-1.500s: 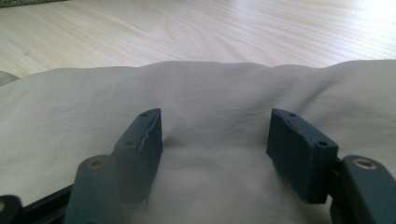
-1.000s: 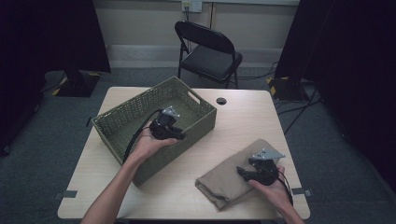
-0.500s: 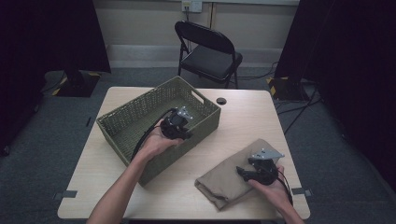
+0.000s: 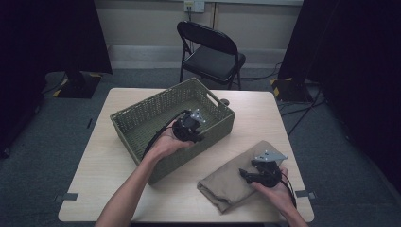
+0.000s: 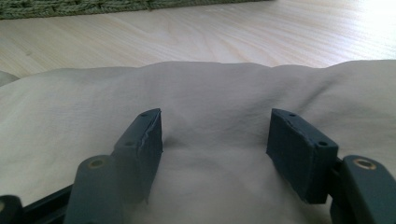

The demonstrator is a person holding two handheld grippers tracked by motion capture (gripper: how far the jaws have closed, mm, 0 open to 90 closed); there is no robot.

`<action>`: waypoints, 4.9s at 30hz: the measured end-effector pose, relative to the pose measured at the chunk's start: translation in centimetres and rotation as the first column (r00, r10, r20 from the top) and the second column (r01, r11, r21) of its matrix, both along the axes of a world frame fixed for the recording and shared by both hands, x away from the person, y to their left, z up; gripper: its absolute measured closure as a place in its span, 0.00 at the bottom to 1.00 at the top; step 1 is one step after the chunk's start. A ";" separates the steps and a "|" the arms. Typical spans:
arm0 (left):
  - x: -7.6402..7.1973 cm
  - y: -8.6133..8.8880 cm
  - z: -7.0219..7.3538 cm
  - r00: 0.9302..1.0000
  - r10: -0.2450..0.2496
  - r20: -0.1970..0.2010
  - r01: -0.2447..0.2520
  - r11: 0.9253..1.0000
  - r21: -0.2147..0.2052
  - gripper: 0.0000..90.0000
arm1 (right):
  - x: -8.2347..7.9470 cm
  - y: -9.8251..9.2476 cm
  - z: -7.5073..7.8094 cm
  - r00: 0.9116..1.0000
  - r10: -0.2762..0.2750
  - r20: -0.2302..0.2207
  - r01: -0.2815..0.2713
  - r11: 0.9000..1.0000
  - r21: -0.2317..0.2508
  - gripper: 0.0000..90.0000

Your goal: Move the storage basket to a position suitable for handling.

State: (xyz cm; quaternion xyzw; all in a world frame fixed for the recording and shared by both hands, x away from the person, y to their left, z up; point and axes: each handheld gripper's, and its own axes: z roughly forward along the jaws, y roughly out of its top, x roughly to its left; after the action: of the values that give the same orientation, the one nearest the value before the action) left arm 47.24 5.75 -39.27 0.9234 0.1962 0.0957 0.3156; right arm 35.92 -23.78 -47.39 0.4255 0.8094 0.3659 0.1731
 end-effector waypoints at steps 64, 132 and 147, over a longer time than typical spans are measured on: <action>-2.6 21.4 0.6 0.827 0.560 -0.050 -0.533 0.753 -0.385 0.29 | -0.1 0.4 0.0 1.000 0.009 0.001 -0.009 1.000 0.000 0.39; -9.5 14.3 2.2 0.952 0.304 0.024 -0.265 0.865 -0.426 0.49 | 2.2 -3.2 0.2 0.992 -0.127 -0.020 0.128 0.991 0.043 0.57; -10.4 12.9 1.5 0.962 0.273 0.017 -0.242 0.878 -0.413 0.51 | -1.3 -2.0 1.4 0.998 -0.060 -0.007 0.060 0.997 0.050 0.48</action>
State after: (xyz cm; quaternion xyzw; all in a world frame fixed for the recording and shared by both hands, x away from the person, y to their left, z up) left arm 36.85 18.63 -37.81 0.7987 0.3209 0.1285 0.4926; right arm 34.58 -25.80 -46.03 0.4548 0.7873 0.3795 0.1709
